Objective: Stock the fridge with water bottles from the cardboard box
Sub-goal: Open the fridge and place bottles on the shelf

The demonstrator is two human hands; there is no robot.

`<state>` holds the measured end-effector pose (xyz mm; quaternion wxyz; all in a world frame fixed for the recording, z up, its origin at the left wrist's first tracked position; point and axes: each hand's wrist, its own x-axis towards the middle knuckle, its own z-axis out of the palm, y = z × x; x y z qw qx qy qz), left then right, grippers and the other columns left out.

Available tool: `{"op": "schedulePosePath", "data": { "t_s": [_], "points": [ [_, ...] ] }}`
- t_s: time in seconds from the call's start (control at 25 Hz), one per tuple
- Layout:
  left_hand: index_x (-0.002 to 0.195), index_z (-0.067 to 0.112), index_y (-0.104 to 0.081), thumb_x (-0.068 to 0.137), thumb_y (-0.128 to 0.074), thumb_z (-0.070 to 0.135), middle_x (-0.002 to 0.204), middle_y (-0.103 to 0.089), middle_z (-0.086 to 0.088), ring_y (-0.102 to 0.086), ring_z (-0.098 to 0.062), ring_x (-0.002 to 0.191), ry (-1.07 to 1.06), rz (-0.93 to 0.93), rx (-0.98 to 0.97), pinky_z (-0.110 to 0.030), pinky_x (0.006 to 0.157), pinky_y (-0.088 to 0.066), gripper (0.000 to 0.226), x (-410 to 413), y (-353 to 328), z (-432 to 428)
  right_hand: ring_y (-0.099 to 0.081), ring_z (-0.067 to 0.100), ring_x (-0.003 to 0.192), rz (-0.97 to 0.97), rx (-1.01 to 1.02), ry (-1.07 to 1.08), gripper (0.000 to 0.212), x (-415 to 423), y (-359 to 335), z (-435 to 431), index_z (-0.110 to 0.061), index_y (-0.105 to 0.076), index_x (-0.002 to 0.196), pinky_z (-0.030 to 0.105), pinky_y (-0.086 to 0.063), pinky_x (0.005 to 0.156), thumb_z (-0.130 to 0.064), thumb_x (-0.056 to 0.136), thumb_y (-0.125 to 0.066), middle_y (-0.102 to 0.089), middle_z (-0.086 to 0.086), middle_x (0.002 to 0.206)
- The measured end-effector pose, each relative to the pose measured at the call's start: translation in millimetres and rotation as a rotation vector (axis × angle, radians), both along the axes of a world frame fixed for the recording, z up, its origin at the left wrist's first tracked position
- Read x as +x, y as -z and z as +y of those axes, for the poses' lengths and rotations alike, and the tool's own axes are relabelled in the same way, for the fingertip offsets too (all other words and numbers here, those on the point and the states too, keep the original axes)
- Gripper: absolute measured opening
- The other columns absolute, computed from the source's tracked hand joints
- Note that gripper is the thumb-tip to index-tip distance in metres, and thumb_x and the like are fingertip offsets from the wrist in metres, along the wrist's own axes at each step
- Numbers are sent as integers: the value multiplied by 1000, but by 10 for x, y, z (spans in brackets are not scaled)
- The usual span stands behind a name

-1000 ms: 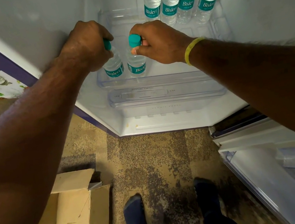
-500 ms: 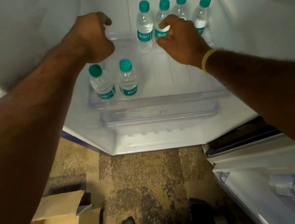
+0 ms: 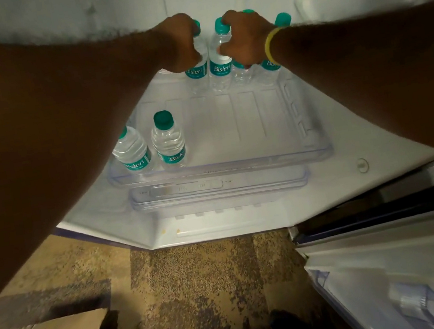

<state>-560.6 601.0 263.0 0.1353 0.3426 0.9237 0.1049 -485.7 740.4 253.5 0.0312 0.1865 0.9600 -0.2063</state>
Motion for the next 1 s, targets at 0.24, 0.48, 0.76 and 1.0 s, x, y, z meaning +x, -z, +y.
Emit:
{"op": "schedulePosePath", "data": {
  "t_s": [0.24,0.48,0.76,1.0],
  "points": [
    [144,10,-42,88,-68,11,140,-39,-10,-48,-33,123,46,155,45,-39,104,-42,61,-46,80,7,-57,28,111,120,188,-38,53,-33,82,25,-16,-38,140,30,-44,88,-28,93,-61,-54,13,129],
    [130,11,-45,87,-69,12,131,-51,-10,-53,-29,115,9,109,161,-29,94,-42,49,-47,175,60,-58,27,109,123,236,-47,46,-229,132,35,-11,-49,130,30,-44,87,-37,94,-60,-59,11,126],
    [129,11,-56,92,-64,17,129,-52,-12,-53,-30,116,98,125,116,-27,90,-38,39,1,138,33,-53,19,93,165,152,-73,41,-91,214,51,-8,-59,118,27,-42,81,-39,92,-62,-62,10,115],
    [128,9,-59,93,-64,20,126,-60,-13,-53,-20,95,189,37,30,-30,86,-41,37,188,-29,-178,-58,22,104,106,89,-152,41,311,103,-16,-7,-61,119,30,-46,91,-37,91,-64,-63,10,119]
  ]
}}
